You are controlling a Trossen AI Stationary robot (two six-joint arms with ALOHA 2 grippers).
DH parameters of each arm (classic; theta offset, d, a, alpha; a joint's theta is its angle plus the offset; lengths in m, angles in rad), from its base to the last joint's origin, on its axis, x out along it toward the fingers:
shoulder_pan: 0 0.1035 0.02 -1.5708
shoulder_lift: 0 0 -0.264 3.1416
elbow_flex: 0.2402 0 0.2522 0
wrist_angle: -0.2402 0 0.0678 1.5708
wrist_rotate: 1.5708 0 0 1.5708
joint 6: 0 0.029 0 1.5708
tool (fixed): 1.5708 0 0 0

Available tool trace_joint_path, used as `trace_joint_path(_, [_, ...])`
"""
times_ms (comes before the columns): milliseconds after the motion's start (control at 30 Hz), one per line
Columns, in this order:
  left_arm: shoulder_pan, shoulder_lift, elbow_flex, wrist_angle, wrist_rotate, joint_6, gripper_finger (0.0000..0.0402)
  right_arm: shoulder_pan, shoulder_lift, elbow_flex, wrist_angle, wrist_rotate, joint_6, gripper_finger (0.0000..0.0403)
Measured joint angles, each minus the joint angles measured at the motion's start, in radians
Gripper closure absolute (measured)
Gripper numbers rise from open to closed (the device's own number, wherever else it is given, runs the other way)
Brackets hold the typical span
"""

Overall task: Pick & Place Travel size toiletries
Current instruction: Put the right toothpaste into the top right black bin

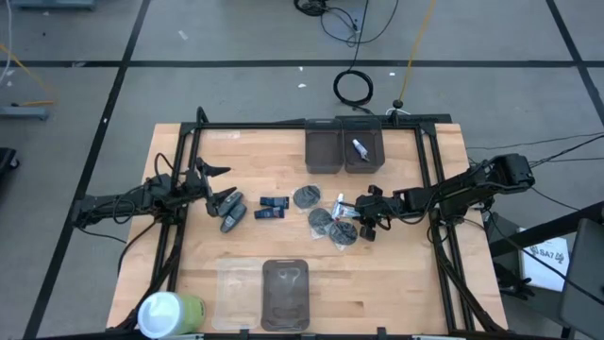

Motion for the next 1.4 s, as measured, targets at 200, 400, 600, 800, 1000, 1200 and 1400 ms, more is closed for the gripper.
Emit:
trace_joint_path(200, [0.0, 0.0, 0.0, 0.0, 0.0, 0.0, 0.0092, 0.0, -0.013, 0.0, 0.0, -0.001, -0.017, 0.0314])
trace_joint_path(400, [0.0, 0.0, 0.0, 0.0, 0.0, 0.0, 0.0091, 0.0, -0.038, -0.002, -0.006, -0.007, -0.026, 0.0314])
trace_joint_path(600, [0.0, 0.0, 0.0, 0.0, 0.0, 0.0, 0.0091, 0.0, -0.055, -0.002, -0.012, -0.005, -0.03, 0.0314])
trace_joint_path(800, [0.0, 0.0, 0.0, 0.0, 0.0, 0.0, 0.0091, 0.0, -0.06, -0.002, -0.013, -0.002, -0.03, 0.0314])
trace_joint_path(1000, [0.0, 0.0, 0.0, 0.0, 0.0, 0.0, 0.0091, 0.0, -0.06, -0.002, -0.01, -0.002, -0.03, 0.0314])
trace_joint_path(1200, [0.0, 0.0, 0.0, 0.0, 0.0, 0.0, 0.0092, 0.0, -0.06, -0.002, -0.007, -0.001, -0.03, 0.0314])
trace_joint_path(1400, [0.0, 0.0, 0.0, 0.0, 0.0, 0.0, 0.0091, 0.0, -0.061, -0.001, -0.006, -0.001, -0.03, 0.0314])
